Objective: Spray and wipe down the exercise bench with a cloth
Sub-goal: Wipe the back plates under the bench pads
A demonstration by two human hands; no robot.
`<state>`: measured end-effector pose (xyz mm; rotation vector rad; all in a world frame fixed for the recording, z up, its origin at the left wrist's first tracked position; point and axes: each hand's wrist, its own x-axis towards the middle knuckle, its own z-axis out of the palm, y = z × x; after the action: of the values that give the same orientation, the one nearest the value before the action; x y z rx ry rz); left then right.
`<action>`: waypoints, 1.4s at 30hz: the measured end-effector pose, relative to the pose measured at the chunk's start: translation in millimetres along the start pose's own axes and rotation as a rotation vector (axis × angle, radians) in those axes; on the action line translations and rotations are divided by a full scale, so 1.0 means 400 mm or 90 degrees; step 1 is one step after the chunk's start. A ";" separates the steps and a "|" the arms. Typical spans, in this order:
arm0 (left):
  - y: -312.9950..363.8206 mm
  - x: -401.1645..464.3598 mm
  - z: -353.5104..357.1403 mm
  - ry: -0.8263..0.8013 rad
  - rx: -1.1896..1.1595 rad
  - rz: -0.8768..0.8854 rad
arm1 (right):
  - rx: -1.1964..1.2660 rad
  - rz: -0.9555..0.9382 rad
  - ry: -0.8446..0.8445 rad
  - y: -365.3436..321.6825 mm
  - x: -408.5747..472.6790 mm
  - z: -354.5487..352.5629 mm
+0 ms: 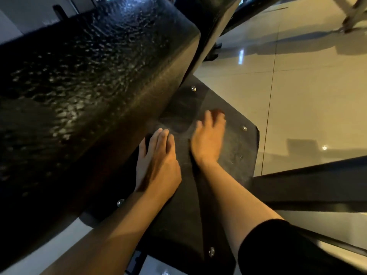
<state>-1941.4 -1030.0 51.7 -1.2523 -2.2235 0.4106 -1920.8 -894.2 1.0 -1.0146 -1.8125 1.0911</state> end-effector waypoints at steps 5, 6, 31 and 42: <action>-0.002 0.046 0.006 -0.052 -0.088 -0.070 | 0.014 -0.258 -0.185 -0.112 0.085 0.061; 0.005 0.052 0.007 -0.034 -0.089 -0.064 | 0.016 -0.262 -0.173 -0.096 0.098 0.052; 0.164 0.090 -0.034 -0.139 -0.111 0.032 | -0.106 0.204 -0.037 0.286 0.140 -0.135; -0.026 -0.030 -0.036 -0.051 -0.062 -0.029 | 0.032 -0.186 -0.162 -0.149 0.002 0.049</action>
<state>-1934.9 -1045.6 64.6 -1.2527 -2.3605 0.3433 -1952.6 -918.1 49.6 -0.5766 -2.0478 1.1135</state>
